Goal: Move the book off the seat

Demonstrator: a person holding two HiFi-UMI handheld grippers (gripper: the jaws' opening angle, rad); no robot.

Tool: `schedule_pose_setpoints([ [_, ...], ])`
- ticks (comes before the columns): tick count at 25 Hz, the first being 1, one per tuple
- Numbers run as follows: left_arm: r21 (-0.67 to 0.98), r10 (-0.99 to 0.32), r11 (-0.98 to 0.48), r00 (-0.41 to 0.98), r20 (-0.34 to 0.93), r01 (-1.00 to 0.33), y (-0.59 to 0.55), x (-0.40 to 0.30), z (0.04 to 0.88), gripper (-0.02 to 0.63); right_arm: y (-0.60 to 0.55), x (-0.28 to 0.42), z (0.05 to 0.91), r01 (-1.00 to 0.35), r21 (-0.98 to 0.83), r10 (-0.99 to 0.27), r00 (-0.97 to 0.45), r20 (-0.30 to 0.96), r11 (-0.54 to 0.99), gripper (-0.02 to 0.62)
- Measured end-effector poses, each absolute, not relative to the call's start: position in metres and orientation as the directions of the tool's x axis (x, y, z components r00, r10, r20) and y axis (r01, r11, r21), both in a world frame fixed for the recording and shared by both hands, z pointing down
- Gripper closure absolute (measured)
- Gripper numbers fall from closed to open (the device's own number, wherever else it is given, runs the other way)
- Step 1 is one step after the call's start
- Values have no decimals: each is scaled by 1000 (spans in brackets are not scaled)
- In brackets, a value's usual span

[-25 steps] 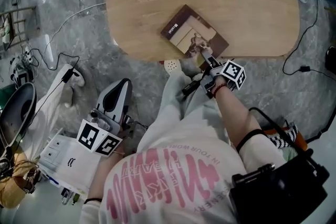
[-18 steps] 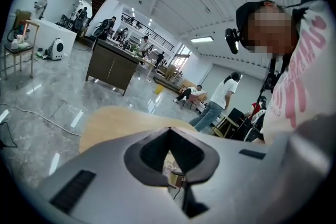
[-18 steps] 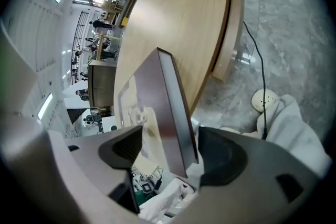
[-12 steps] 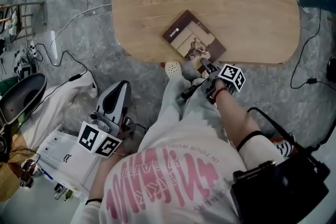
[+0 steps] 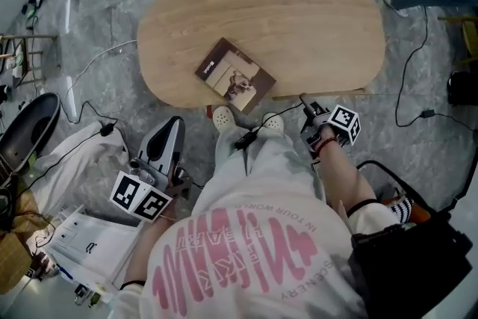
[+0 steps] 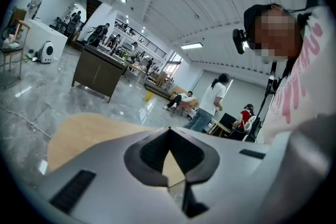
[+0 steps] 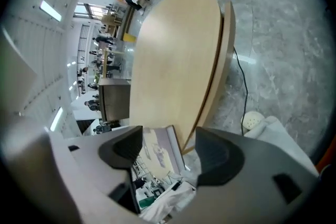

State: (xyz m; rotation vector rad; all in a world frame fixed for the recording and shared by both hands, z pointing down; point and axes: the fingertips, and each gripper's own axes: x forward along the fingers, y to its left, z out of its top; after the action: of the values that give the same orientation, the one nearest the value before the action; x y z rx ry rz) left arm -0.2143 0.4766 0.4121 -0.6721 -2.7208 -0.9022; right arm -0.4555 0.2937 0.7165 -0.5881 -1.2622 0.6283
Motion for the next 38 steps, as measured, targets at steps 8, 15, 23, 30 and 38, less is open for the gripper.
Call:
schedule_pose_setpoints([
  [8,494,313,783,-926,212,378,458,-301,379,598,274,-561,608,-6,-859,858,39,512,513,515],
  [15,472,328,806,-933,148,358,455,-336,356,598,307,-594,518,101,-971,975,29,219,215,585],
  [23,487,284,832,-958,37,266,444,-342,311,598,350,-579,358,523,-843,980,200,-18,-123,586],
  [30,438,267,867,-964,-4,239,441,-339,286,598,364,-532,282,833,-468,947,321,-23,-294,586],
  [38,421,238,882,-971,-11,211,433,-334,278,598,361,-505,285,841,-447,943,333,-18,-306,586],
])
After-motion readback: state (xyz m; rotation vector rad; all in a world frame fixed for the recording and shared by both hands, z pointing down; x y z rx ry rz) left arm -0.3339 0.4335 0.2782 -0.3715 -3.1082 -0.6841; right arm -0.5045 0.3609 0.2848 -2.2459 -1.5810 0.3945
